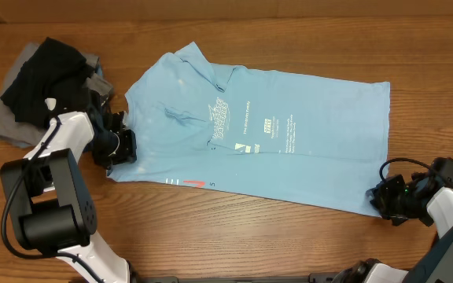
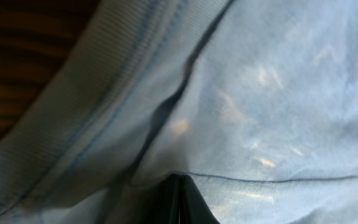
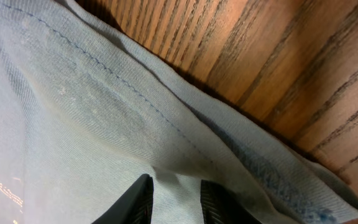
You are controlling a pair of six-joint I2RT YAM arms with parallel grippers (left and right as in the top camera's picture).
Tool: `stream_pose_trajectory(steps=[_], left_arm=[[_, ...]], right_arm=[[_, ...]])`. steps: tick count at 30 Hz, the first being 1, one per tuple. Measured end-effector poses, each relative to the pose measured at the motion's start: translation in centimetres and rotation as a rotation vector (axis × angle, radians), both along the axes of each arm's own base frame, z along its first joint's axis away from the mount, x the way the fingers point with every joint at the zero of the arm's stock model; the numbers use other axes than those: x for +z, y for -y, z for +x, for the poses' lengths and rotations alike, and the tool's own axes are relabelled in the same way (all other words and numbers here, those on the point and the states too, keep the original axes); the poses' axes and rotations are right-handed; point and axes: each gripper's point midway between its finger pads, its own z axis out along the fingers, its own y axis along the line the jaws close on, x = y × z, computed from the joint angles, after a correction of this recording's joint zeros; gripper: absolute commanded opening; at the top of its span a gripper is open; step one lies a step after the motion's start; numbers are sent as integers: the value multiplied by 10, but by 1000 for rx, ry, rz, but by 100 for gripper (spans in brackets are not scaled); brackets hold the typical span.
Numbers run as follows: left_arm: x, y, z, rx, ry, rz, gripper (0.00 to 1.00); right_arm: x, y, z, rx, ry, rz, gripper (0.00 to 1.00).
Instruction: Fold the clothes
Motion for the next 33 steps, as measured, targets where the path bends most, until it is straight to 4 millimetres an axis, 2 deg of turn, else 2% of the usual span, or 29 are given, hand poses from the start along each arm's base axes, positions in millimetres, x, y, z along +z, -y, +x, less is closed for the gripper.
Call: stream_pose_trajectory(steps=[5, 12, 16, 18, 21, 23, 25, 27, 28, 29, 31, 32, 33], left_arm=[[3, -14, 6, 56, 4, 71, 6], [9, -38, -25, 125, -175, 147, 6], [12, -42, -37, 139, -231, 168, 6], [14, -41, -42, 139, -250, 164, 8], [20, -38, -49, 146, -274, 156, 13], [34, -37, -51, 150, -255, 155, 17], [53, -36, -43, 156, -189, 154, 22], [80, -33, -27, 155, -75, 143, 33], [96, -30, -16, 155, 5, 129, 44], [110, -26, -7, 147, 71, 116, 48], [135, -16, 7, 134, 181, 79, 48], [145, -10, 11, 121, 222, 58, 45], [150, -6, 12, 111, 242, 39, 14]], right_arm=[[0, -1, -2, 0, -9, 2, 30], [2, -1, -22, -3, -127, 2, 35], [4, -2, -39, -1, -214, 0, 38], [10, -1, -42, 0, -235, -7, 39], [34, 6, -37, -4, -205, -47, 42], [59, 14, -25, -4, -135, -95, 46], [88, 22, -7, 11, -28, -148, 48], [116, 25, 10, 41, 93, -182, 48], [128, 24, 19, 62, 157, -189, 48], [138, 21, 26, 82, 214, -186, 48], [149, 12, 34, 114, 285, -154, 48], [151, 7, 36, 128, 305, -133, 47], [153, 1, 36, 142, 318, -101, 47]])
